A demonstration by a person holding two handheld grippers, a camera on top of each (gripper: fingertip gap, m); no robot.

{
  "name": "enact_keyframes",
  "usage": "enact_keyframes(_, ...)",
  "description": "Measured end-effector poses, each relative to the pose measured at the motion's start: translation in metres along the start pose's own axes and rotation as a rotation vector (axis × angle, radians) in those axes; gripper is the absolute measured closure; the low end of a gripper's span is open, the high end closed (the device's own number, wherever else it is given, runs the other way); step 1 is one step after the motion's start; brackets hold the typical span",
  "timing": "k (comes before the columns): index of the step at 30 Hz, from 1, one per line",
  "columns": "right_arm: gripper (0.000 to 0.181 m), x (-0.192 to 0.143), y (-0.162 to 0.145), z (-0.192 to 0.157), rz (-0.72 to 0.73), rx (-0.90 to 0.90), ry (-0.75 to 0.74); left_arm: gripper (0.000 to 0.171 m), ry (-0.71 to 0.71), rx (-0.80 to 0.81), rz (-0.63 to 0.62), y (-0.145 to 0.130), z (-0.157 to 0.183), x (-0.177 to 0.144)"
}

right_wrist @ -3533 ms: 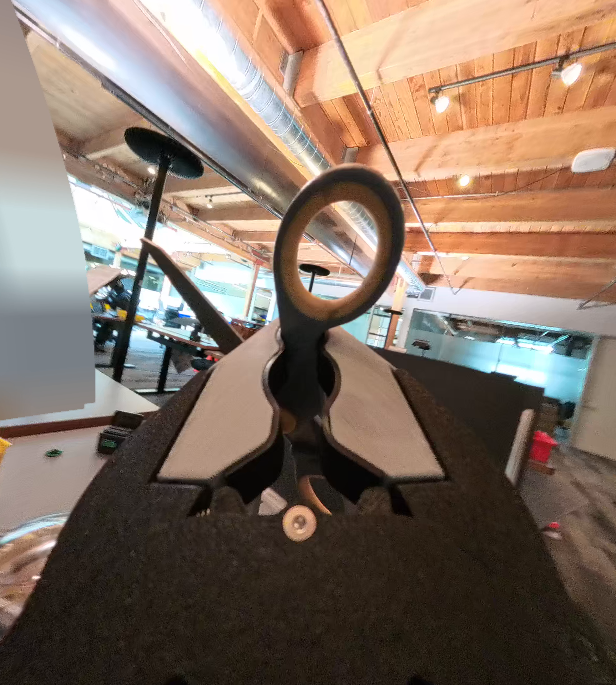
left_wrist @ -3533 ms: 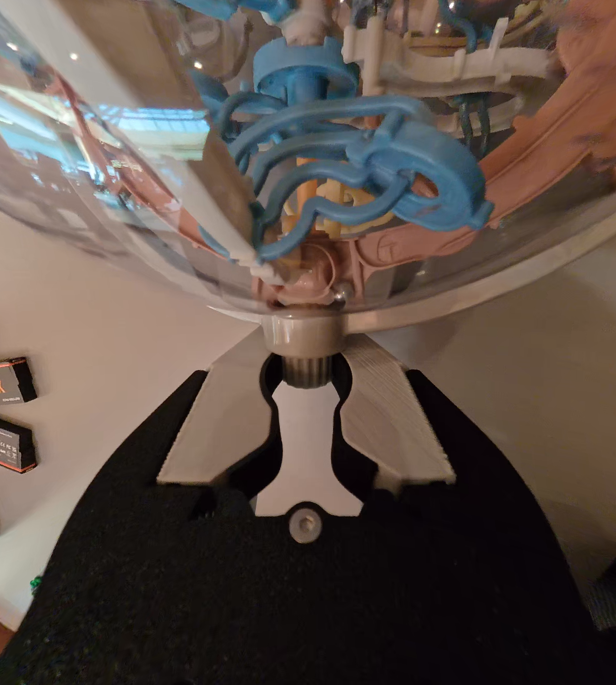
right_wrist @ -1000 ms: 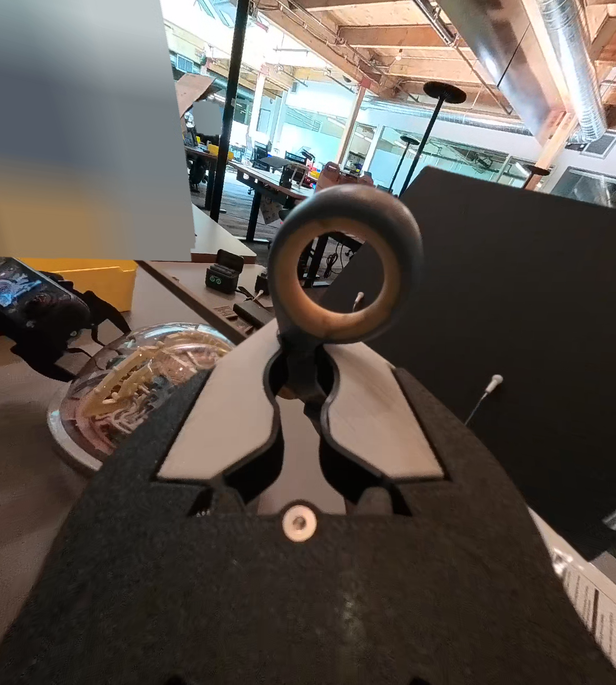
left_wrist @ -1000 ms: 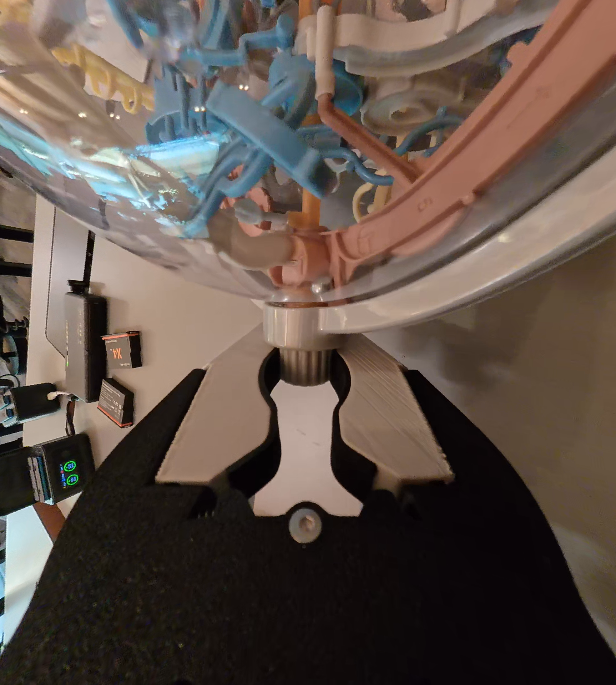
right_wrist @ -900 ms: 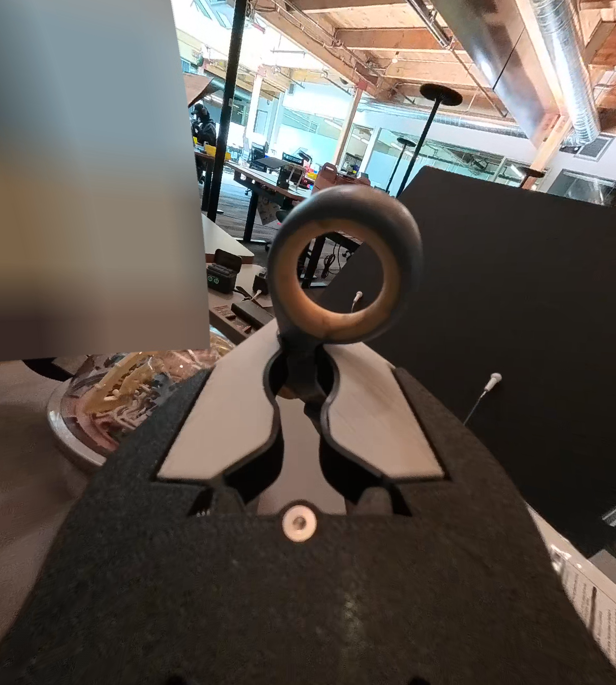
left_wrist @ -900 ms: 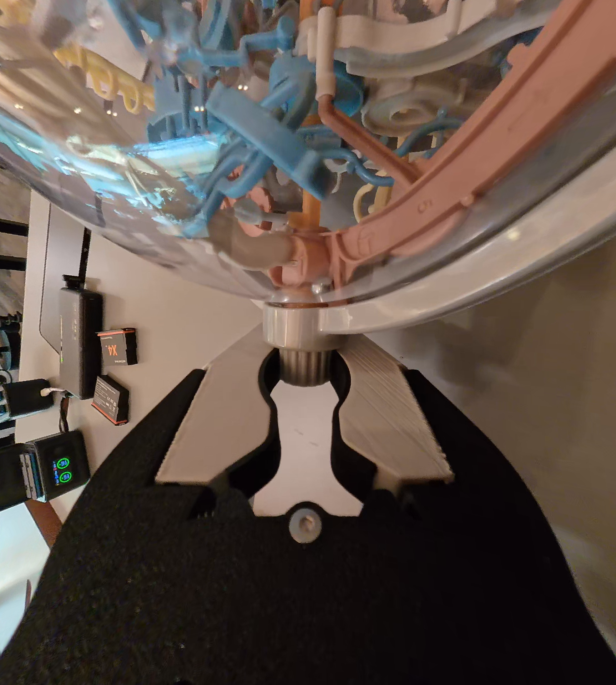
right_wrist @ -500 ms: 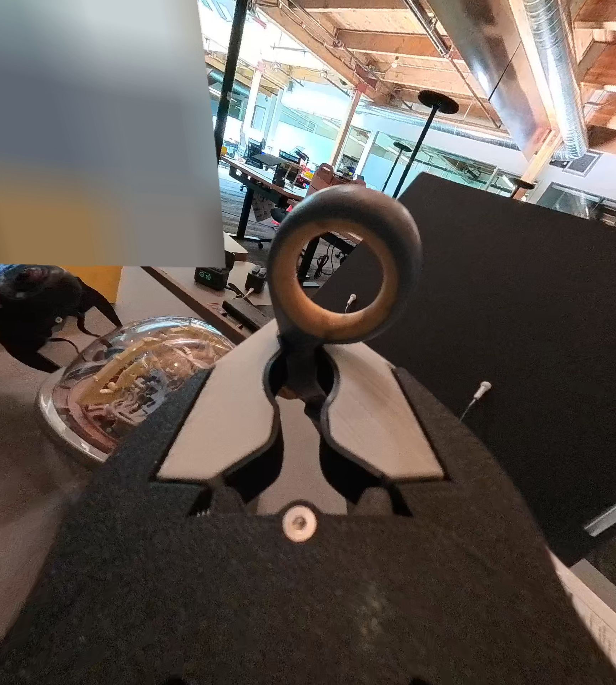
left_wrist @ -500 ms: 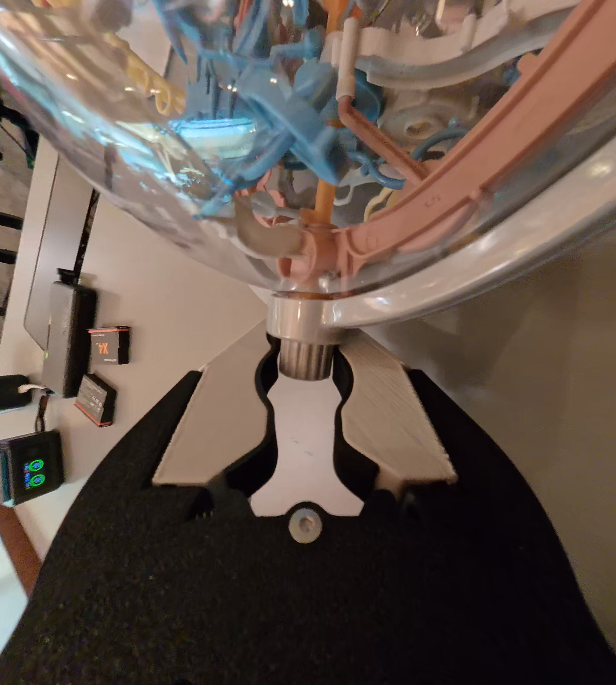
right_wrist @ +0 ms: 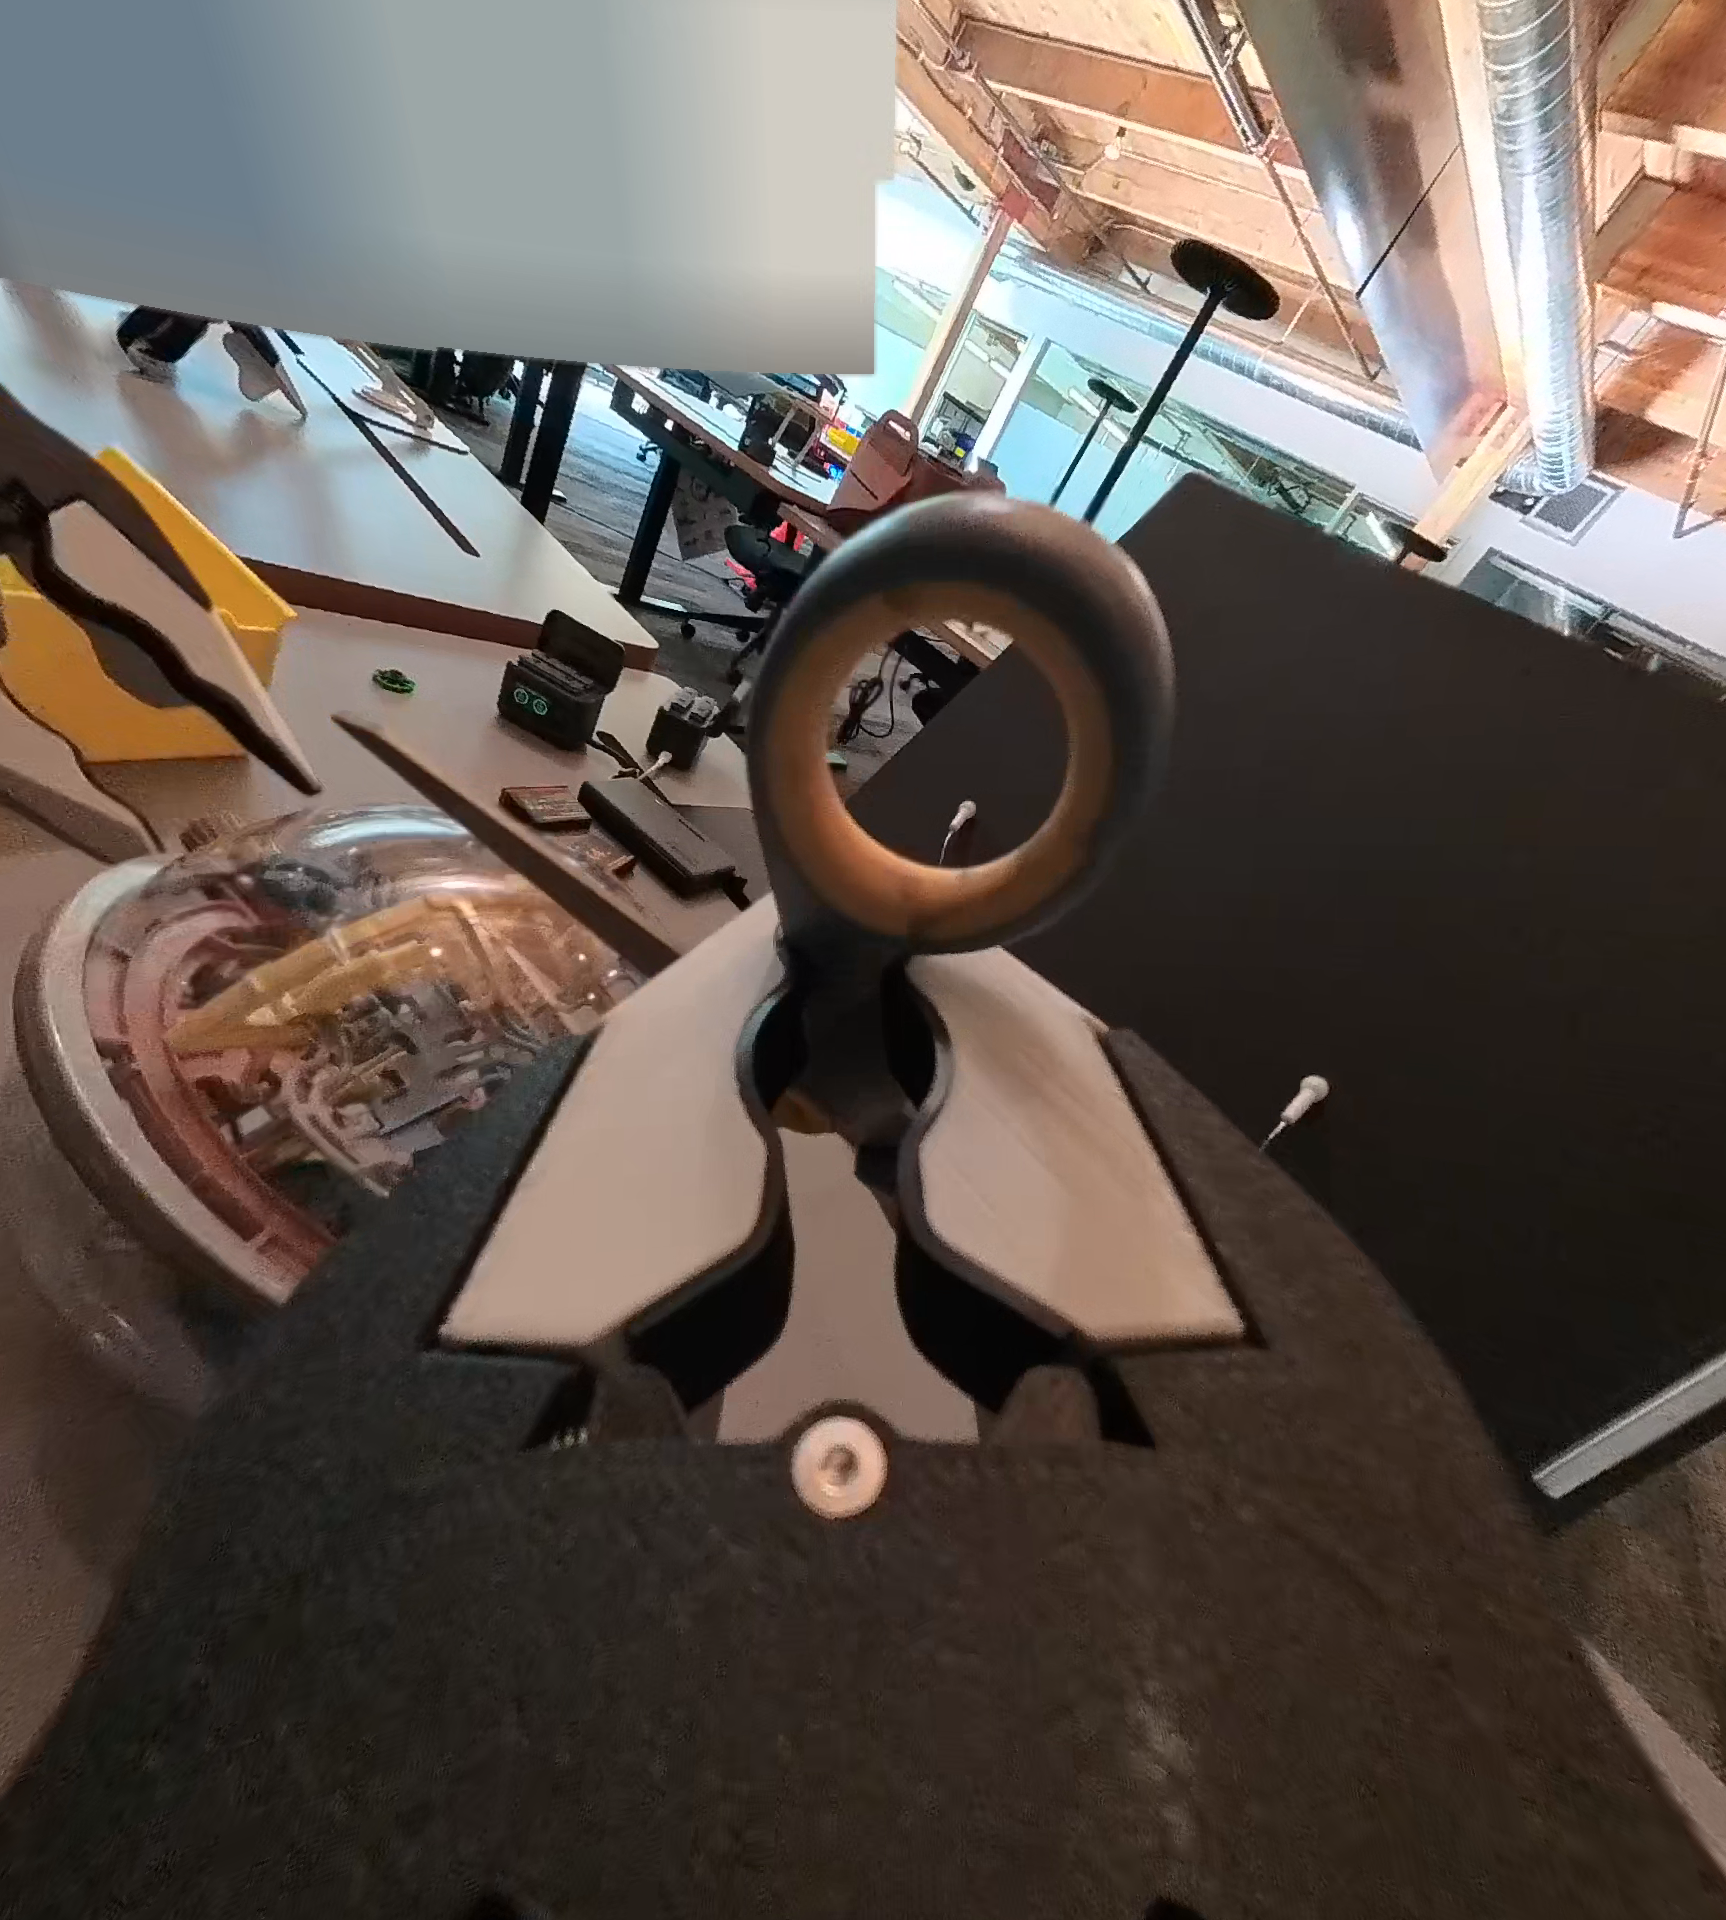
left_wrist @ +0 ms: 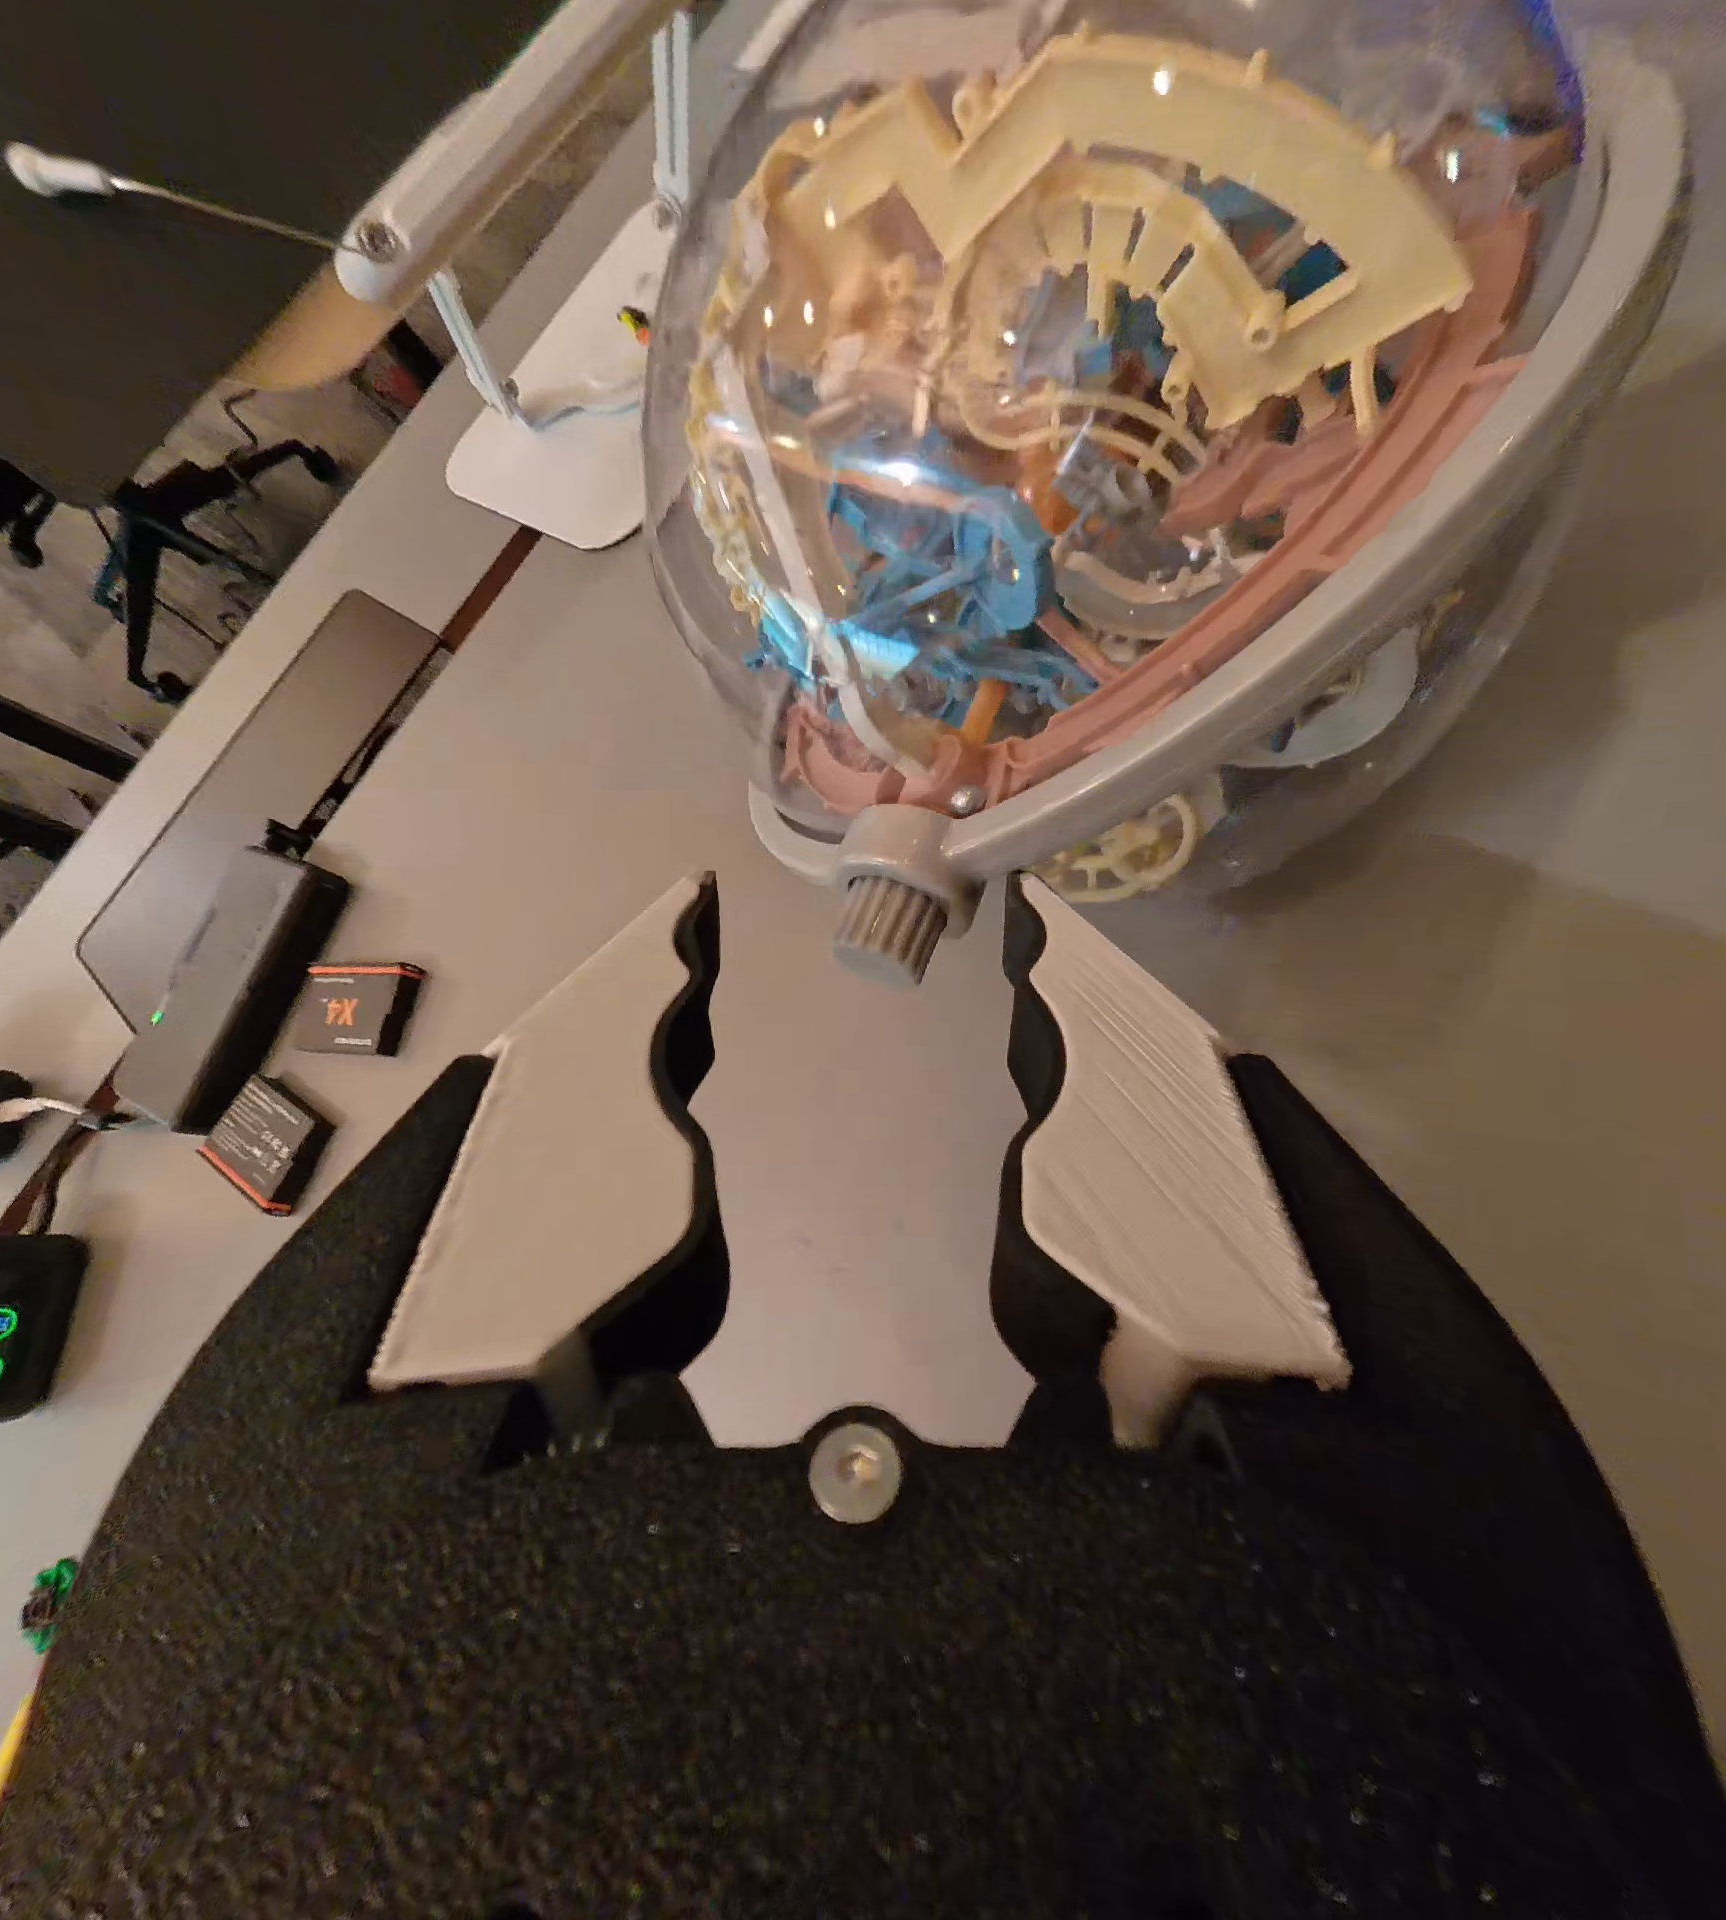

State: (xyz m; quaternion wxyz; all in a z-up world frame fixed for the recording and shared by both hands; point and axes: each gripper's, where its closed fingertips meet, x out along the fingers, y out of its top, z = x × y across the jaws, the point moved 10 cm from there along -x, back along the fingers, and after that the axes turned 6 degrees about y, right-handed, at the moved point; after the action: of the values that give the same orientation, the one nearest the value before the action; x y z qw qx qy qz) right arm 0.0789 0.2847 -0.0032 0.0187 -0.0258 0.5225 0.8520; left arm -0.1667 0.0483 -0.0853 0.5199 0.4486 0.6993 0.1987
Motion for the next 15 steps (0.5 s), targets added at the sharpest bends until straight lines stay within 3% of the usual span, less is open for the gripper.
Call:
enact_keyframes(8, 0.172, -0.004, -0.011, -0.009, 0.012, 0.047, 0.012, 0.119, -0.076, -0.092, 0.168, 0.0, -0.009, -0.016)
enact_keyframes(15, 0.173, 0.003, -0.021, -0.018, 0.031, 0.096, 0.033, 0.121, -0.115, -0.124, 0.165, -0.006, -0.009, -0.014)
